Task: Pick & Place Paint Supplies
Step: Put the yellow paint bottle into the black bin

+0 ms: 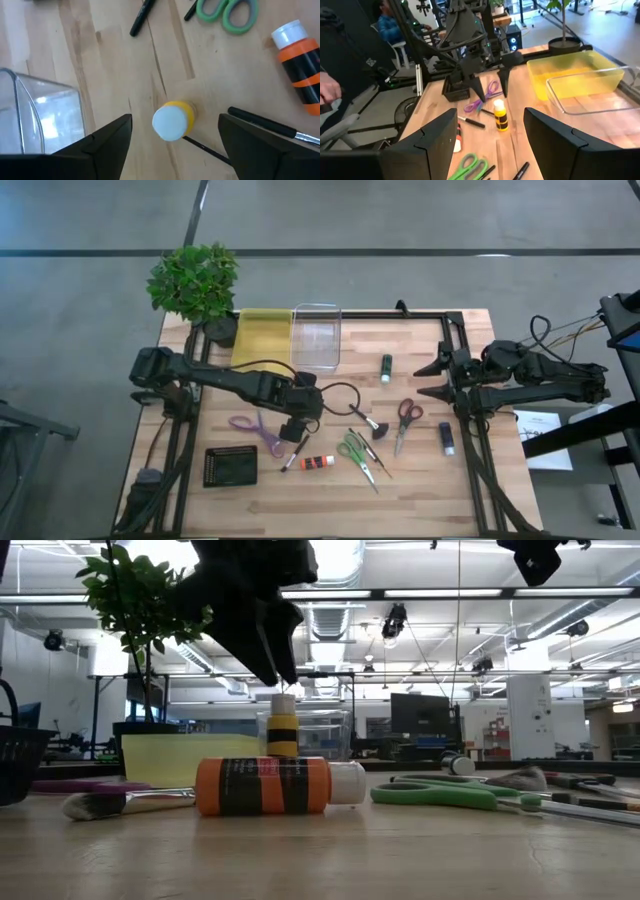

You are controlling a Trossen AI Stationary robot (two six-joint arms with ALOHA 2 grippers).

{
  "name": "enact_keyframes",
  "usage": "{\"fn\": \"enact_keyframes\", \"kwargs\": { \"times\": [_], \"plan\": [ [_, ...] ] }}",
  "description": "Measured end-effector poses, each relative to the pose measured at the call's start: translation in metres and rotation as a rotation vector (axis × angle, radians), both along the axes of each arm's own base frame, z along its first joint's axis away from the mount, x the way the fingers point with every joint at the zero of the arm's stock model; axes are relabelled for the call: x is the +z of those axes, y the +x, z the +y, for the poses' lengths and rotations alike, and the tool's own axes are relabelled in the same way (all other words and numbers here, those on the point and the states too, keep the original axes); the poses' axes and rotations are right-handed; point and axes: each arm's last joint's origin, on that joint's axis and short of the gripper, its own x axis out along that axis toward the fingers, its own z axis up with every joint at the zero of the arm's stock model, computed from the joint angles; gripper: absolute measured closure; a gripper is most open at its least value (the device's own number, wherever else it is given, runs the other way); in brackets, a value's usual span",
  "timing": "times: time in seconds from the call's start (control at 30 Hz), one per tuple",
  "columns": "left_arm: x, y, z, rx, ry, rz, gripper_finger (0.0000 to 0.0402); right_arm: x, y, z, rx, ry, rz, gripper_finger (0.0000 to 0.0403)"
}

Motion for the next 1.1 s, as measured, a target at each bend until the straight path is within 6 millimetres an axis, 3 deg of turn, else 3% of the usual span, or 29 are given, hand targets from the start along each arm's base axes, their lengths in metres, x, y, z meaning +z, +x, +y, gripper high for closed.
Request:
{"fn": "enact_keyframes", "kwargs": {
  "times": [0.33, 0.87, 1.1],
  "plan": [
    [-0.019, -0.001, 0.004, 0.023, -0.022, -0.037, 0.0101, -0.009, 0.003, 0.0, -0.007, 0.03, 0.016, 0.0174],
    [-0.032, -0.003, 0.021, 0.08, -0.06, -0.053, 0.0102, -0.008, 0.003, 0.0, -0.006, 0.026, 0.013, 0.0174],
    [-0.034, -0.002, 0.021, 0.079, -0.071, -0.068, 0.0159, -0.008, 0.003, 0.0, -0.005, 0.023, 0.013, 0.0174]
  ]
}}
